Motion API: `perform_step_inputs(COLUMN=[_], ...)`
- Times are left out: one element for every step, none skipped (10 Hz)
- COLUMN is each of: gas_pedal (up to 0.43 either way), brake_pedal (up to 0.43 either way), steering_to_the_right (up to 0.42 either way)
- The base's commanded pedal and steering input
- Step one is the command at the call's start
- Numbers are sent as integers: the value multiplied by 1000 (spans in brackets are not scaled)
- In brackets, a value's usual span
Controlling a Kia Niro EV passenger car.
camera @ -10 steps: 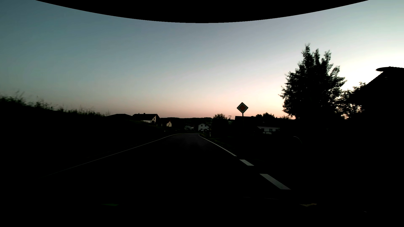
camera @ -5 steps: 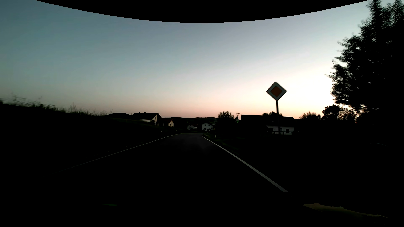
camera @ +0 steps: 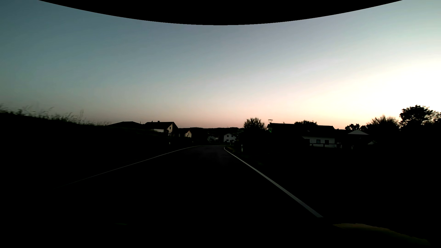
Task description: Follow the waypoints while adhering to traffic rules and regulations
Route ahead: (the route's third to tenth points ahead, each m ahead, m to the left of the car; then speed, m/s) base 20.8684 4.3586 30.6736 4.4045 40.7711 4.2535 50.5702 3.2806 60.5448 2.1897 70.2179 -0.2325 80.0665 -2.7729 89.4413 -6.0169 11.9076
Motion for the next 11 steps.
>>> perform_step_inputs(gas_pedal=[59,59,59,59,59,59,59,59,59,59,59], brake_pedal=[0,0,0,0,0,0,0,0,0,0,0], steering_to_the_right=[-13,-13,-12,-11,-10,-8,-8,-8,-7,-7,-7])
